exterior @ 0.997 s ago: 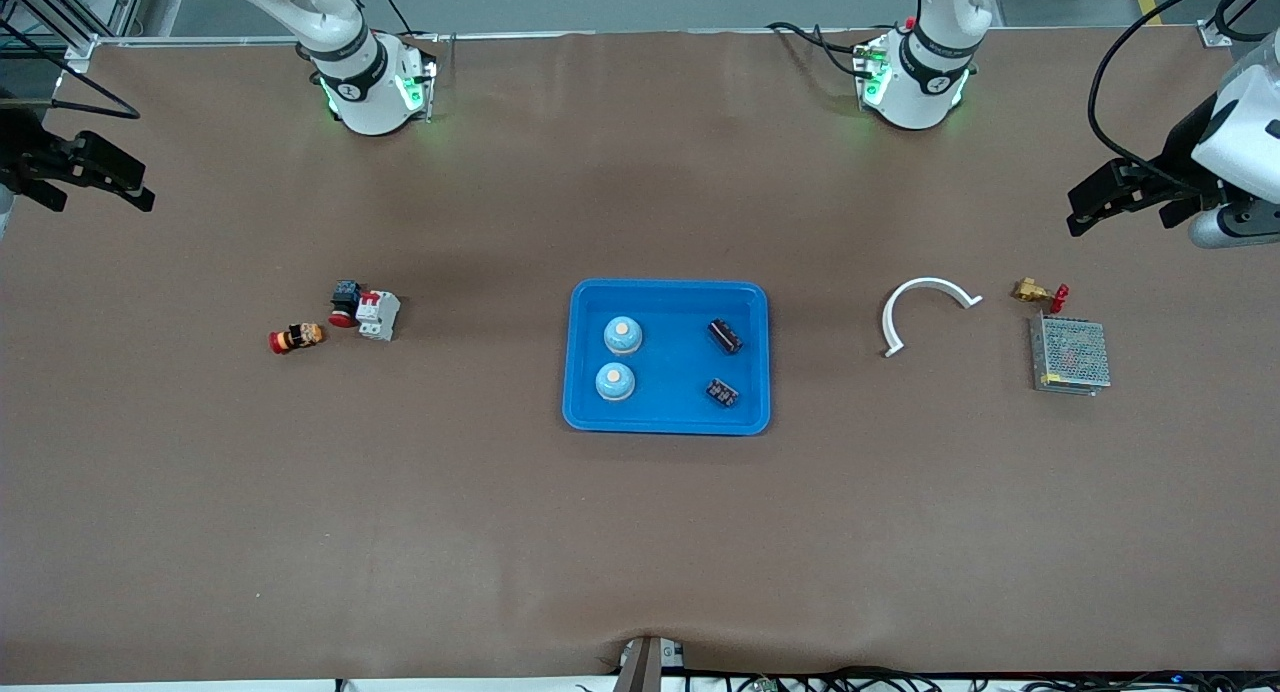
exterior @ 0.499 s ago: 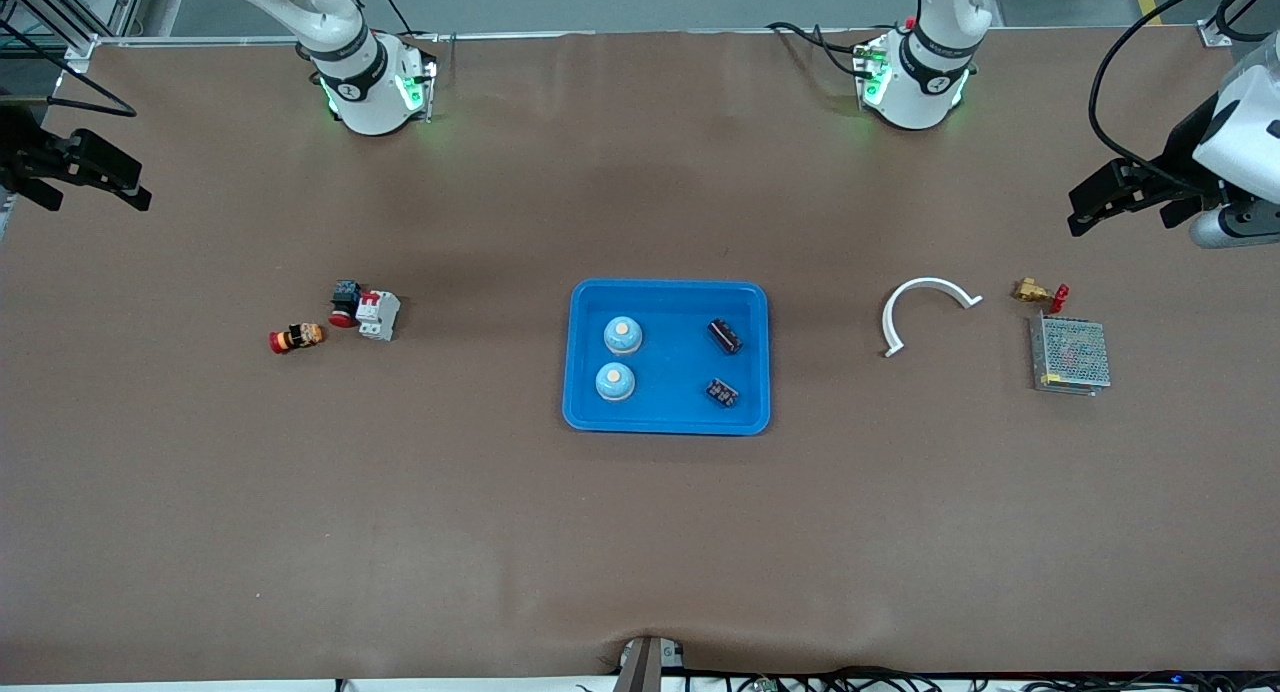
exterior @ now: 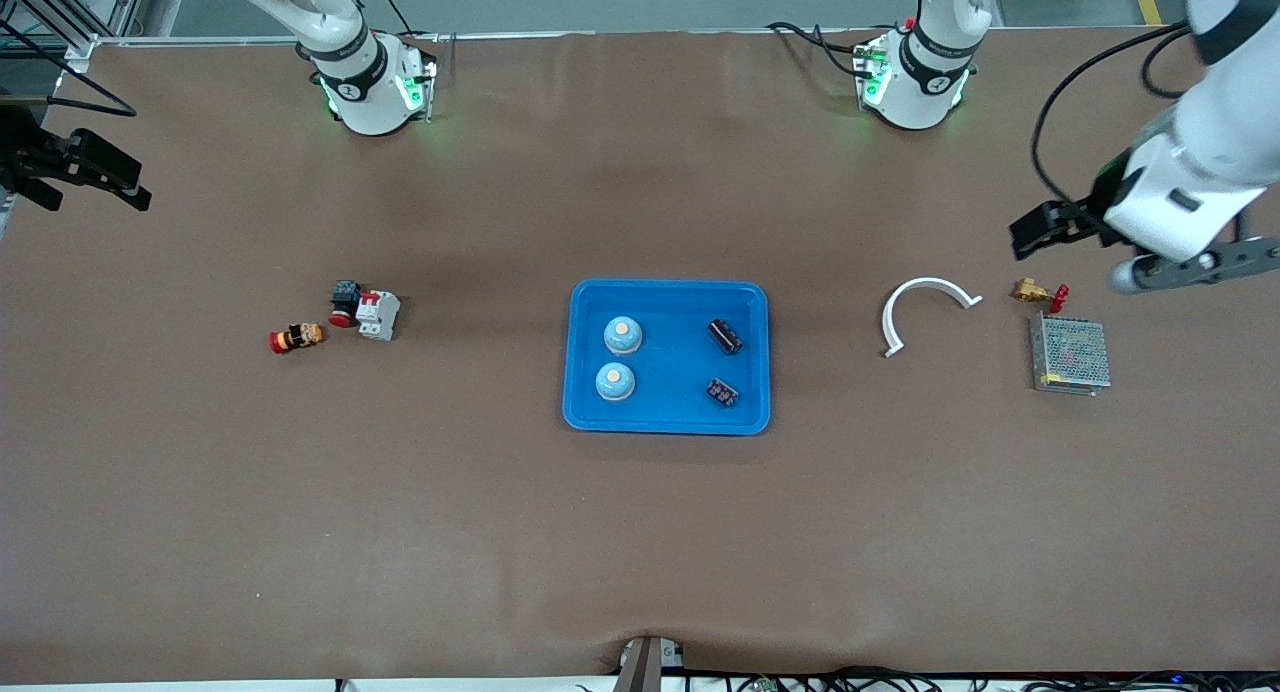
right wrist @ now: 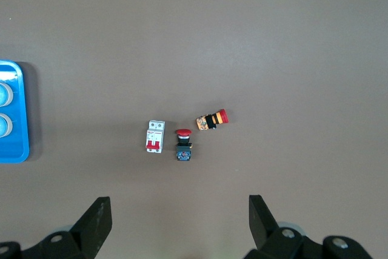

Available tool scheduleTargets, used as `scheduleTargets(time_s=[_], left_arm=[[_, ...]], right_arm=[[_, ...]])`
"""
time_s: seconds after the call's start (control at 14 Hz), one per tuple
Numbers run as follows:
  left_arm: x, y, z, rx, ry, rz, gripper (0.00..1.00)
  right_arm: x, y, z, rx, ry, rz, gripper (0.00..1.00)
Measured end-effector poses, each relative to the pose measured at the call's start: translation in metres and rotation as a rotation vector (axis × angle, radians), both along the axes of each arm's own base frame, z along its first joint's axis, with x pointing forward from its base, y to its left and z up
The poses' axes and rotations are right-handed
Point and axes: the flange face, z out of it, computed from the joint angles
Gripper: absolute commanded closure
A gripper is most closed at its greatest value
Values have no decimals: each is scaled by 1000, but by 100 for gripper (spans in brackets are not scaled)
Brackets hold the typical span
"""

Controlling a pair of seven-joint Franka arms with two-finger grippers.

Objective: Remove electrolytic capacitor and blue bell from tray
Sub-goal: 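Reach the left gripper from rest to a black capacitor in the tray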

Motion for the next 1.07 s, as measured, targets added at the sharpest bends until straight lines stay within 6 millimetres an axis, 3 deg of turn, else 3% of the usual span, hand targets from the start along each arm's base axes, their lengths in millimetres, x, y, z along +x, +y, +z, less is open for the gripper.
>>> scheduleTargets(time_s=[0.36, 0.78, 0.93, 1.07], left_arm=[[10, -47, -63, -2, -22, 80, 0], [-15, -137, -156, -21, -46, 268, 0], [-19, -161, -177, -31, -37, 338, 1], [-24, -185, -200, -41, -28, 395, 9]], right_arm=[[0, 2, 0, 0, 0, 3, 0], [3, 5, -3, 0, 2, 9, 0], [4, 14, -5, 16, 5, 23, 0], [5, 35, -6, 52, 7, 36, 0]])
